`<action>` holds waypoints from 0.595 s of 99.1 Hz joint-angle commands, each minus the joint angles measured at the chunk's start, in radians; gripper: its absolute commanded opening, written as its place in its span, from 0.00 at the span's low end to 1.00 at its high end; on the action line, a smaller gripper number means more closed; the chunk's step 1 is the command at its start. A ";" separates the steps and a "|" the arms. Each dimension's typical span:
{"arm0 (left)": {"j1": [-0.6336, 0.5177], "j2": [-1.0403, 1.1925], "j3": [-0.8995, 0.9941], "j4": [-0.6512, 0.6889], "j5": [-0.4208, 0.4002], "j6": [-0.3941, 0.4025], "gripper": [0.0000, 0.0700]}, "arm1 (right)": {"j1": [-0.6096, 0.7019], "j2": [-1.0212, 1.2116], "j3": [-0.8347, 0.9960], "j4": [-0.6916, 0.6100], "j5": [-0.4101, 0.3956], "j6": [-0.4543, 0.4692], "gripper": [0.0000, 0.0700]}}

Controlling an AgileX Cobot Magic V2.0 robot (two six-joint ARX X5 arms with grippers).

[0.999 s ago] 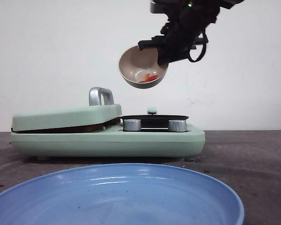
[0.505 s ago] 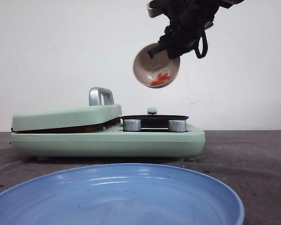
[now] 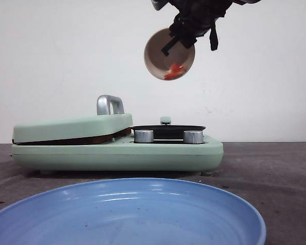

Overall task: Make breakfast with bread and shrimp
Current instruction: 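Tilt the bowl with the right gripper to pour shrimp into the pan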

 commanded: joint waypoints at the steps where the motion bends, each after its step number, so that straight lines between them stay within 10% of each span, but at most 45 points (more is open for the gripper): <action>1: -0.008 0.013 0.011 0.011 0.006 -0.001 0.00 | 0.007 0.018 0.029 0.031 -0.001 -0.047 0.00; 59: -0.008 0.024 0.011 0.011 0.006 -0.001 0.00 | 0.006 0.018 0.029 0.059 -0.029 -0.194 0.00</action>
